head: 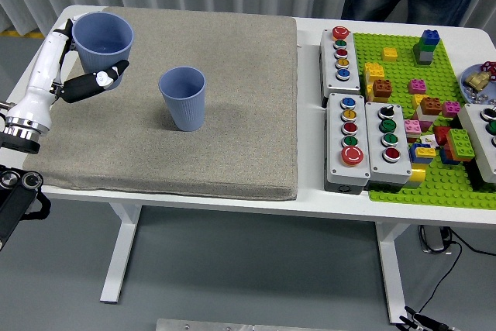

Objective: Pick cup pour cup place

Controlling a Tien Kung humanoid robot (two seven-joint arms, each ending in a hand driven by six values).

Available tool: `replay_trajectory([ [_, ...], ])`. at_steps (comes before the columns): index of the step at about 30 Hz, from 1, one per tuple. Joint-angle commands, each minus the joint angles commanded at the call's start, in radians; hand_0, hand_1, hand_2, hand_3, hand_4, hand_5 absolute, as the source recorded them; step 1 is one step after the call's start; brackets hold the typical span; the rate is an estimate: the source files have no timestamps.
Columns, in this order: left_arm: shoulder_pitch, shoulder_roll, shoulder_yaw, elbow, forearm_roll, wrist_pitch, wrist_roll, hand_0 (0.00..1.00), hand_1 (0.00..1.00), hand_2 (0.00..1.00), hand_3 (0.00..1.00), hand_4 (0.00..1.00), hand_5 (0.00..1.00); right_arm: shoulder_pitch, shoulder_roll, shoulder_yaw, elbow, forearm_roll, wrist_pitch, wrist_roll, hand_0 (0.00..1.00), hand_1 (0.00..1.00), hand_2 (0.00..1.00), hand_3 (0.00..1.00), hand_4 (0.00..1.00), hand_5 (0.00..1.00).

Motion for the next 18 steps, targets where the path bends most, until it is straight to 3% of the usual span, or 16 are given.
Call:
replay_trajectory([
  [11,-0.027,0.01,0.026,-0.045,0.319,0.001,0.019,0.439,0.464,0.514,0.524,0.648,0.114,-0.001,0.0,-0.001,0.0,0.003,-0.002,0.001,0.761,0.694,0.734,0.616,0.221,0.182],
  [18,-0.068,0.02,0.067,-0.041,0.443,0.004,0.024,0.439,0.465,0.514,0.523,0.647,0.115,0.003,-0.002,-0.007,0.0,0.01,-0.004,0.005,0.76,0.693,0.733,0.615,0.221,0.179],
])
